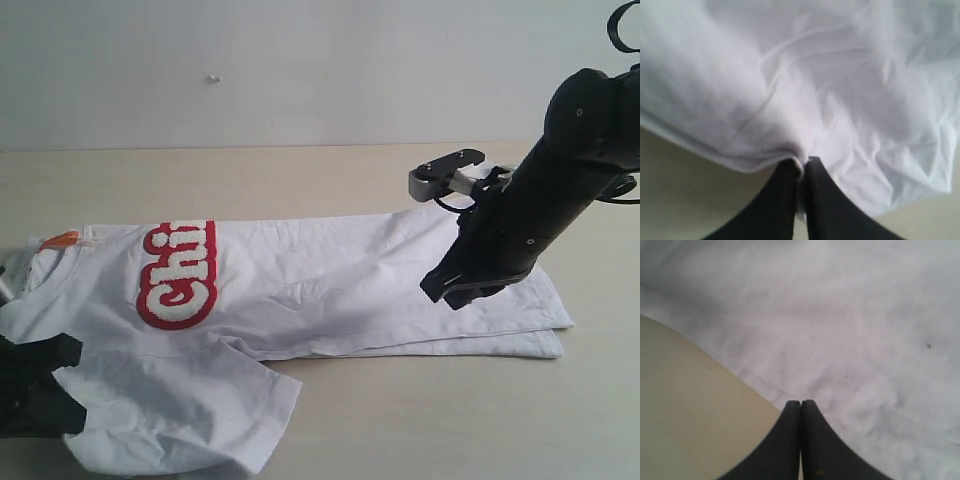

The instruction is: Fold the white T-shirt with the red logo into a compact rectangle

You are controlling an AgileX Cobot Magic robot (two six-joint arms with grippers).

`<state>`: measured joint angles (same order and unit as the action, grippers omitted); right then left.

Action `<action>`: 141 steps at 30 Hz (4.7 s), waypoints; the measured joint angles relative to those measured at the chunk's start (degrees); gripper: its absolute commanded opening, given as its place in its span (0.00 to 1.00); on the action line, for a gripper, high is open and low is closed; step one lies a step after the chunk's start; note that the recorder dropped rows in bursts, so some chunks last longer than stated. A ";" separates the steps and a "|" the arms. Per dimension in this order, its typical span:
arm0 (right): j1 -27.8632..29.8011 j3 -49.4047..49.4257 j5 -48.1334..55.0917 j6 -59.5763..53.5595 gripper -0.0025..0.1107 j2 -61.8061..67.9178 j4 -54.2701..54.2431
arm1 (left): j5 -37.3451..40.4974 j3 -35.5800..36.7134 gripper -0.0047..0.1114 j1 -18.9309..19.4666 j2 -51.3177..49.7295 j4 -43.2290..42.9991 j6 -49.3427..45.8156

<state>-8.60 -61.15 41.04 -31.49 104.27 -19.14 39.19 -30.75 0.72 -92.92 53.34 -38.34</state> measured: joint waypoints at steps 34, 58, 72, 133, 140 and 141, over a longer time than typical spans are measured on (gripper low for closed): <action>0.00 0.00 11.77 -14.02 0.02 0.00 -12.89 | 10.99 -8.84 0.47 10.40 -5.76 41.00 -32.49; 0.00 0.00 12.12 -14.28 0.02 0.00 -13.04 | 13.41 2.79 0.47 16.28 8.96 2.79 -6.86; 0.00 0.00 12.88 -14.28 0.02 0.00 -14.25 | 11.07 6.85 0.57 16.37 11.38 -5.27 2.11; 0.00 0.00 14.35 -14.65 0.02 0.00 -14.70 | 15.92 -2.78 0.19 2.71 -6.02 44.70 -20.88; 0.00 0.00 14.69 -14.65 0.02 0.00 -14.70 | 11.26 -10.79 0.68 2.71 -14.97 45.78 -22.57; 0.00 0.00 14.69 -14.65 0.02 0.00 -14.70 | 11.26 -12.19 0.67 2.71 -15.94 45.78 -22.57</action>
<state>-8.60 -61.15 55.73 -46.14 104.27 -33.84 50.45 -42.94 3.43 -108.86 99.11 -60.90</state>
